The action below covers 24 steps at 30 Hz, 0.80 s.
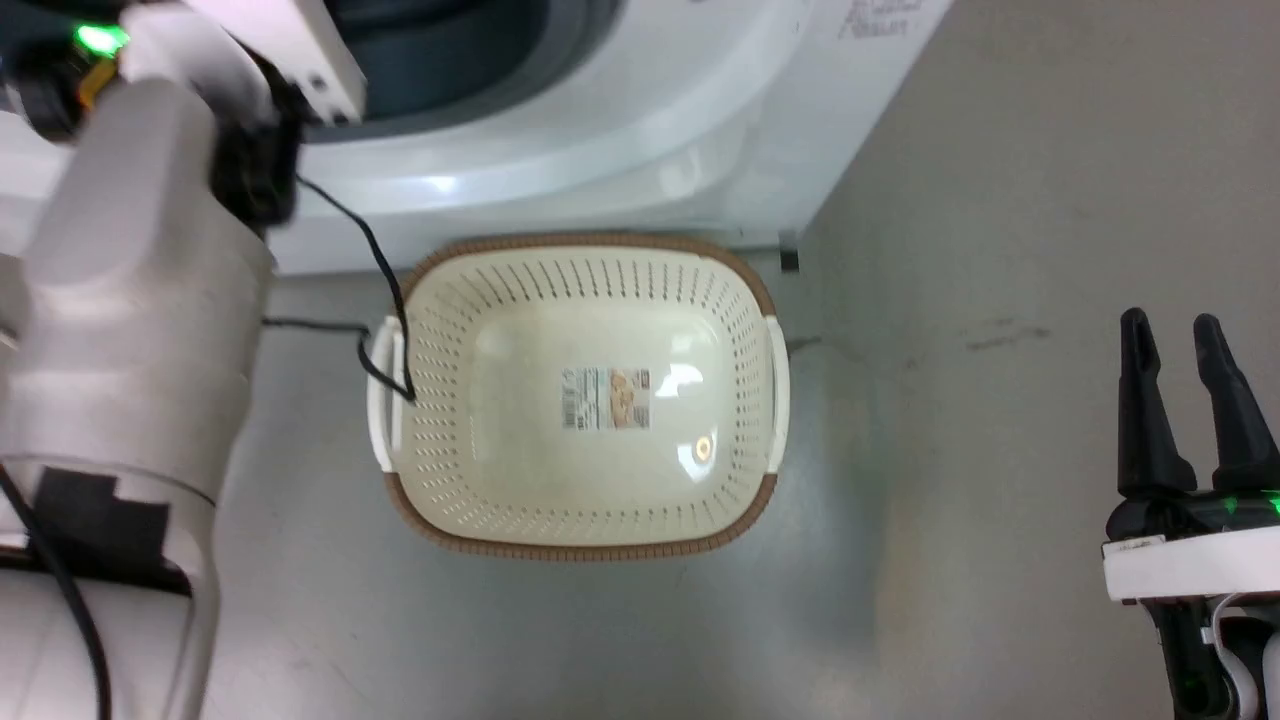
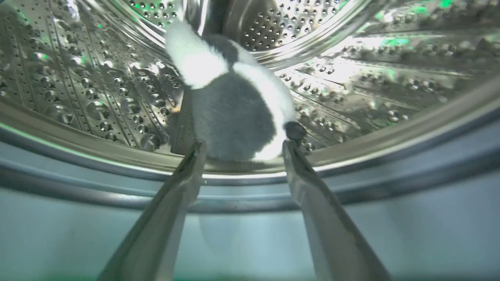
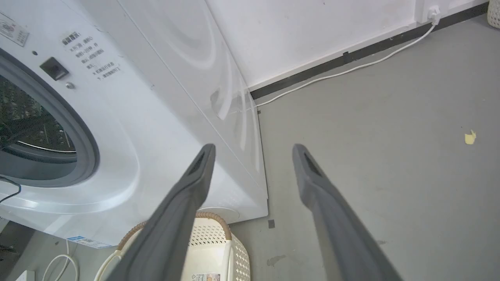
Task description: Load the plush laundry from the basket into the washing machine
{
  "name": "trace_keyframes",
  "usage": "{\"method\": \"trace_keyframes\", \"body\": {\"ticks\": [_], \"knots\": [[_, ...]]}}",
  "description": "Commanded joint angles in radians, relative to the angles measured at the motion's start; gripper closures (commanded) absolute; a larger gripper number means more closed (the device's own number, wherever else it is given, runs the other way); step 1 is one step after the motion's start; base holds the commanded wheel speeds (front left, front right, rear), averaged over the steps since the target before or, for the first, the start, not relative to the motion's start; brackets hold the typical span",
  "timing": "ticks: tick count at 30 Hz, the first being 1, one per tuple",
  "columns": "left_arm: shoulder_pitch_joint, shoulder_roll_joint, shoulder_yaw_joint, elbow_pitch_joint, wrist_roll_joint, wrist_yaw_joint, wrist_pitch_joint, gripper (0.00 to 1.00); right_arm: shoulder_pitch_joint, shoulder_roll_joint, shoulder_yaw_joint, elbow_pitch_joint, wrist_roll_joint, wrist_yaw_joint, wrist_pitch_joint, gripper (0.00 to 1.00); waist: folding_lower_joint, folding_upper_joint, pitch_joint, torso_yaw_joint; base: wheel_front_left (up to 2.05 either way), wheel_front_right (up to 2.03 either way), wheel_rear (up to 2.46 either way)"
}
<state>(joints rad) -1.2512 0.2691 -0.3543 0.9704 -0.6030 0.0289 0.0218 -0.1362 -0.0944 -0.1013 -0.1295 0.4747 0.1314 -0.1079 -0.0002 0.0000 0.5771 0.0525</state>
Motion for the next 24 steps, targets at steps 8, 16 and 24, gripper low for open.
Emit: {"method": "trace_keyframes", "body": {"ticks": [8,16,24], "knots": [[0.139,-0.042,-0.050,0.036,0.010,-0.026,-0.057,0.00,0.026,0.014,-0.009,0.031,-0.015,-0.001,0.009,0.00,0.0002,0.0000,-0.158,0.043,0.00,0.00,0.00],[0.291,-0.061,-0.059,0.009,-0.006,-0.026,-0.119,0.00,0.053,0.032,0.000,0.074,-0.028,-0.001,0.014,0.00,0.0002,0.0000,-0.291,0.051,0.00,0.00,0.00],[0.438,-0.042,-0.056,-0.063,-0.022,-0.015,-0.162,0.00,0.074,0.042,0.017,0.132,-0.036,-0.001,0.004,0.00,0.0002,0.0000,-0.411,0.042,0.00,0.00,0.00]]}}
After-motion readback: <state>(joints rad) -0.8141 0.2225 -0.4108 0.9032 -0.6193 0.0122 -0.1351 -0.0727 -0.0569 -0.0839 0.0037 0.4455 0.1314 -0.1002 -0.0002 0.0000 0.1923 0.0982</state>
